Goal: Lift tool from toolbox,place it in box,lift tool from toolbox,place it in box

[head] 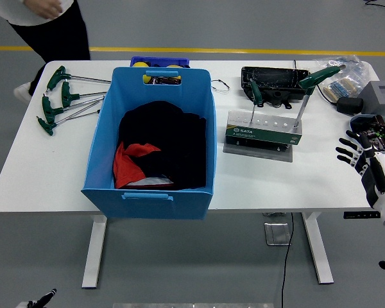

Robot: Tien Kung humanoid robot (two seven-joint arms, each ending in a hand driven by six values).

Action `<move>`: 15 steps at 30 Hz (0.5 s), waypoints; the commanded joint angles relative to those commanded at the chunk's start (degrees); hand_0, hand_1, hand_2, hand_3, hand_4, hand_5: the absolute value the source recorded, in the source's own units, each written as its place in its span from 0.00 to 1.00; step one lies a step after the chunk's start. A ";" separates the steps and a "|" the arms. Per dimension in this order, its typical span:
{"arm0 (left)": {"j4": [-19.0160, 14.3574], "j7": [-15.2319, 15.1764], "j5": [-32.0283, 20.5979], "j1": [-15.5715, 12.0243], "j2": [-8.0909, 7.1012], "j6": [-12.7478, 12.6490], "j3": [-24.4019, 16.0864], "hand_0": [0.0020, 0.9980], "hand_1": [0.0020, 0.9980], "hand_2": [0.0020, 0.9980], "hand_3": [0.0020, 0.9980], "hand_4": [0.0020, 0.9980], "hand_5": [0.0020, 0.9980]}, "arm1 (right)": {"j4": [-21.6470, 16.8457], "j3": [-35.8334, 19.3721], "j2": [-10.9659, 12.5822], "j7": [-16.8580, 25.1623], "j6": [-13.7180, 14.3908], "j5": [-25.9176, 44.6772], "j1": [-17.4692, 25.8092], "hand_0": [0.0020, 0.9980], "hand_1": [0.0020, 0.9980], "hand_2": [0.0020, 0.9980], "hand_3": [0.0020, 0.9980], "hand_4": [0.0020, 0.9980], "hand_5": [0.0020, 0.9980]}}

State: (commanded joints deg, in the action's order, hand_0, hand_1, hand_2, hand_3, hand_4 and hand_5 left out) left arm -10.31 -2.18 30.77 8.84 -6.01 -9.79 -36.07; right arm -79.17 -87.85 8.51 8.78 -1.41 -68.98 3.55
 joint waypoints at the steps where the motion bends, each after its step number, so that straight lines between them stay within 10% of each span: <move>1: 0.00 -0.04 -0.20 0.01 0.00 -0.02 0.11 0.76 0.85 0.85 0.79 0.76 0.67 | -0.01 0.00 0.02 0.01 0.04 -0.01 -0.01 0.80 0.77 0.84 0.88 1.00 1.00; 15: 0.00 -1.44 -7.73 0.14 -0.24 -0.47 6.03 0.77 0.85 0.85 0.79 0.76 0.67 | -0.18 -0.47 -0.28 0.29 0.91 -0.68 -0.05 0.80 0.77 0.85 0.89 1.00 1.00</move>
State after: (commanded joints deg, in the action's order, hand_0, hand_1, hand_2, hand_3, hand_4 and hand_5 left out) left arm -10.31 -3.62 23.05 8.99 -6.25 -10.26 -30.04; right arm -79.34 -88.31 8.23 9.08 -0.50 -69.66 3.51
